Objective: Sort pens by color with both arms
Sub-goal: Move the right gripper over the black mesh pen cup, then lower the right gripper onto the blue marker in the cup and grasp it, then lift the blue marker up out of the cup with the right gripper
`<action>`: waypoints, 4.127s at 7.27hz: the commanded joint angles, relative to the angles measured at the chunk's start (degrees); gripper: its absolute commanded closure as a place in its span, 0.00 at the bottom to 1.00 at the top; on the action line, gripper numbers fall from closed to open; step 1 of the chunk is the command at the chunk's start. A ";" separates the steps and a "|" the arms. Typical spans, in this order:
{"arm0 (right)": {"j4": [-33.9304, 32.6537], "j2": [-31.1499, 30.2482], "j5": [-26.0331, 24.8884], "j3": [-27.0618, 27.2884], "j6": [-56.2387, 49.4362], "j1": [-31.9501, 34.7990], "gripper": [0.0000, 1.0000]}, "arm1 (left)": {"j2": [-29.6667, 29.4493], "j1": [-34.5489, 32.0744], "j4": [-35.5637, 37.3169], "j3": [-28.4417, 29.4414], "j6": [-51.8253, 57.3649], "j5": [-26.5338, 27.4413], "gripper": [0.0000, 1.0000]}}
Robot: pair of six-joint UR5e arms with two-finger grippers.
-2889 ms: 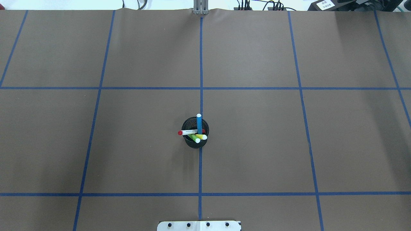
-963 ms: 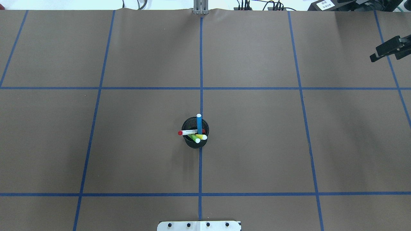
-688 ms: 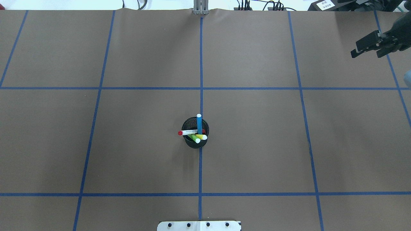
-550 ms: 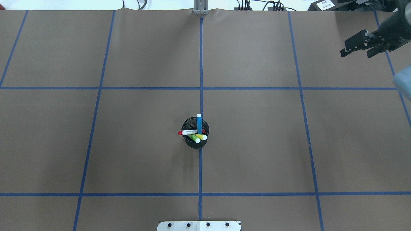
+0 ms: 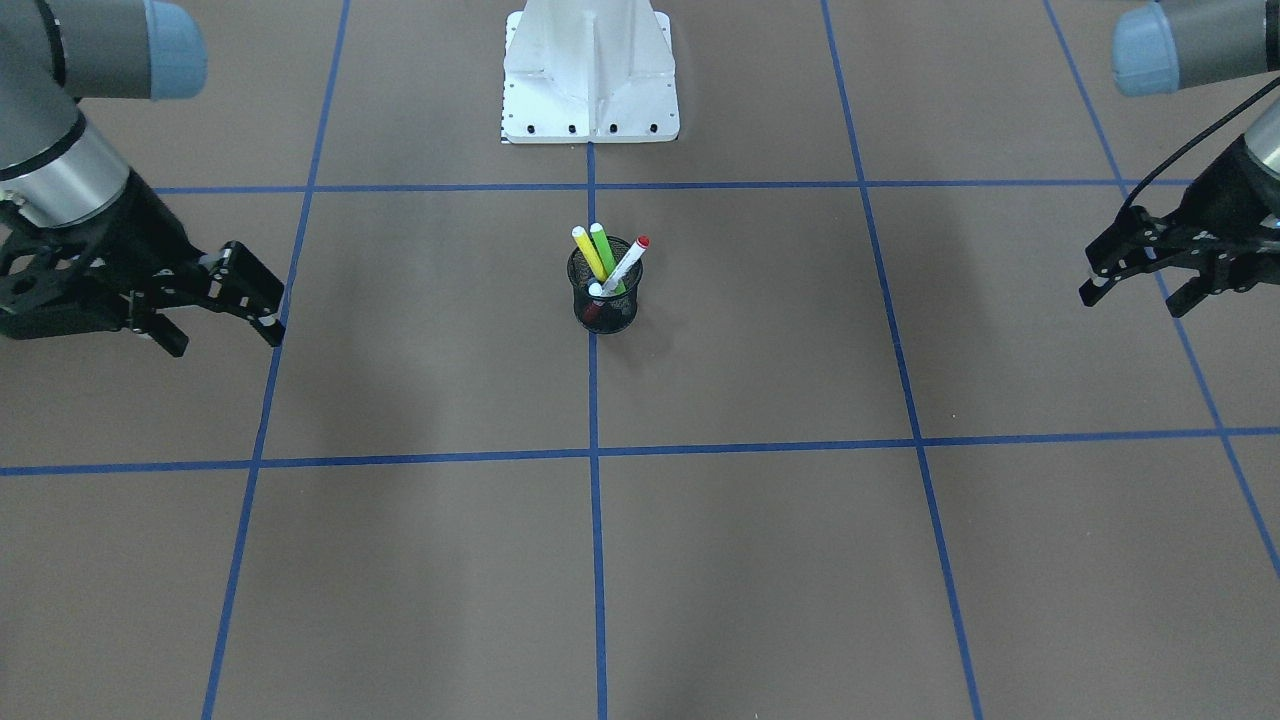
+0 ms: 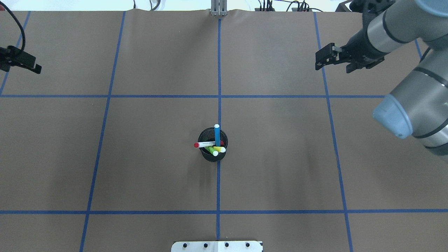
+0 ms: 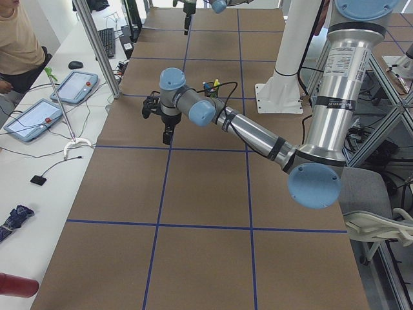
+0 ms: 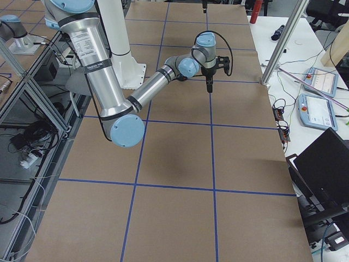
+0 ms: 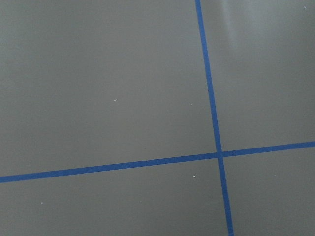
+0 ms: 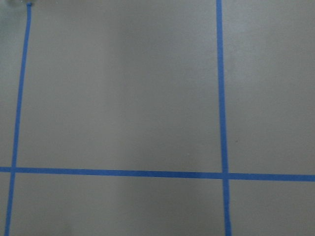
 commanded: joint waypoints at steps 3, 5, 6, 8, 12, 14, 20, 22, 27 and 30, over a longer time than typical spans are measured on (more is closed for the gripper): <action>-1.43 7.41 -15.84 -0.01 14.54 -16.34 0.01 | -1.33 4.68 0.00 0.17 -2.89 1.92 0.00; -17.90 15.65 -14.99 -1.07 14.74 -18.56 0.01 | -1.59 5.13 0.00 0.17 -3.25 1.83 0.00; -18.57 16.30 -12.37 -1.86 15.08 -18.83 0.01 | -1.68 5.13 0.00 0.17 -3.25 1.83 0.00; -18.23 21.38 -16.17 -6.85 17.45 -22.15 0.01 | -1.77 5.13 0.00 0.08 -3.25 1.83 0.00; -9.73 22.37 -28.93 -8.97 19.83 -27.87 0.11 | -2.03 5.13 0.00 0.26 -3.16 1.83 0.00; -6.64 22.46 -33.07 -12.31 20.01 -29.80 0.26 | -2.03 5.21 0.00 0.26 -3.16 1.83 0.00; -6.63 22.99 -36.43 -13.55 18.96 -32.01 0.45 | -2.03 5.22 0.00 0.35 -3.16 1.83 0.00; -6.63 22.99 -36.52 -13.90 18.87 -32.01 0.48 | -2.03 5.22 0.00 0.35 -3.07 1.83 0.00; -6.63 22.90 -36.60 -14.87 18.25 -32.01 0.80 | -2.03 5.22 0.00 0.52 -3.07 1.83 0.00; -6.54 22.99 -36.69 -14.61 18.25 -32.01 1.00 | -2.03 5.22 -0.09 0.52 -3.07 1.83 0.00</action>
